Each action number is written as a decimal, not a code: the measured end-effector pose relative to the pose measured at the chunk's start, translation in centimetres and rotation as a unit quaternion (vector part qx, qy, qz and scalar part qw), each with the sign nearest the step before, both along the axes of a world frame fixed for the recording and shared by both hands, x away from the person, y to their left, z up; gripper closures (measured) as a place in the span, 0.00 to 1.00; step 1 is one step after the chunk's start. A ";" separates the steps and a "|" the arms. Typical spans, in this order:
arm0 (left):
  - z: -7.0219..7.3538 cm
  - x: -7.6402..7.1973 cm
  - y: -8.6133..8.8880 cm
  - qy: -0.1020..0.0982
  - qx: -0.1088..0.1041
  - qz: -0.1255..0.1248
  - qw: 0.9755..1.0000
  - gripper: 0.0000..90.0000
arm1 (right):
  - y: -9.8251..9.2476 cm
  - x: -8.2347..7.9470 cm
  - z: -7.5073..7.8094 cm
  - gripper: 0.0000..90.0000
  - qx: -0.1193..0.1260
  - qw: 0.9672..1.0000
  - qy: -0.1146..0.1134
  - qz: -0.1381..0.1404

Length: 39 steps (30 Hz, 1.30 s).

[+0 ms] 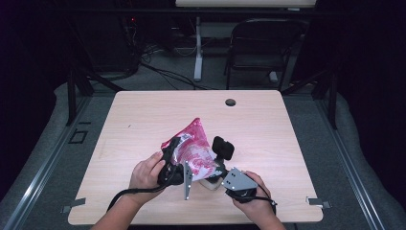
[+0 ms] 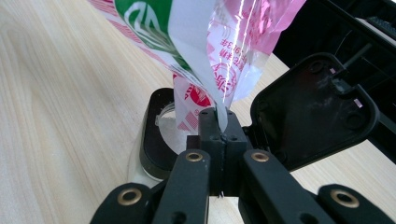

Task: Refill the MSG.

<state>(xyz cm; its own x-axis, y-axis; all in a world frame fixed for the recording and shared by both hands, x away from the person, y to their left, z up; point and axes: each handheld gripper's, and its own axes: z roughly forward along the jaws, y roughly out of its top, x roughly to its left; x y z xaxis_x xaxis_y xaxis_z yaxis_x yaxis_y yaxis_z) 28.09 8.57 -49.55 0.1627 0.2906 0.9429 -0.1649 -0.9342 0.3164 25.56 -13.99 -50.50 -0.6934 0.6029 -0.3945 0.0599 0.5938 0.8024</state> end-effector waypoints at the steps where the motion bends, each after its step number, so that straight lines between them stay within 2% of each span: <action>1: 0.0 0.0 0.0 0.003 -0.002 0.000 1.000 0.78 | 0.0 0.0 0.0 1.00 0.000 1.000 -0.001 0.000; 10: -0.4 0.2 0.3 0.024 -0.020 0.007 0.999 0.78 | 0.0 -0.1 0.1 1.00 0.003 1.000 -0.002 -0.001; 16: -0.6 0.3 0.4 0.037 -0.023 0.009 0.999 0.78 | 0.0 -0.1 0.1 1.00 0.004 1.000 -0.003 -0.001; 18: -0.7 0.4 0.4 0.047 -0.040 0.007 0.998 0.78 | 0.0 -0.1 0.2 1.00 0.005 1.000 -0.004 -0.003; 25: -0.6 0.5 0.6 0.063 -0.045 0.016 0.997 0.78 | 0.0 -0.1 0.1 1.00 0.006 1.000 -0.005 -0.001; 26: -0.7 0.6 0.6 0.066 -0.055 0.013 0.996 0.78 | 0.0 -0.1 0.2 1.00 0.006 1.000 -0.006 -0.002; 32: -1.0 0.6 0.6 0.078 -0.052 0.017 0.995 0.78 | 0.0 -0.1 0.2 1.00 0.007 1.000 -0.006 -0.003; 36: -1.3 0.7 0.7 0.089 -0.065 0.016 0.994 0.78 | -0.1 -0.1 0.2 1.00 0.008 1.000 -0.008 -0.004; 39: -1.3 0.7 0.8 0.094 -0.066 0.017 0.993 0.79 | 0.0 -0.1 0.3 1.00 0.010 1.000 -0.010 -0.005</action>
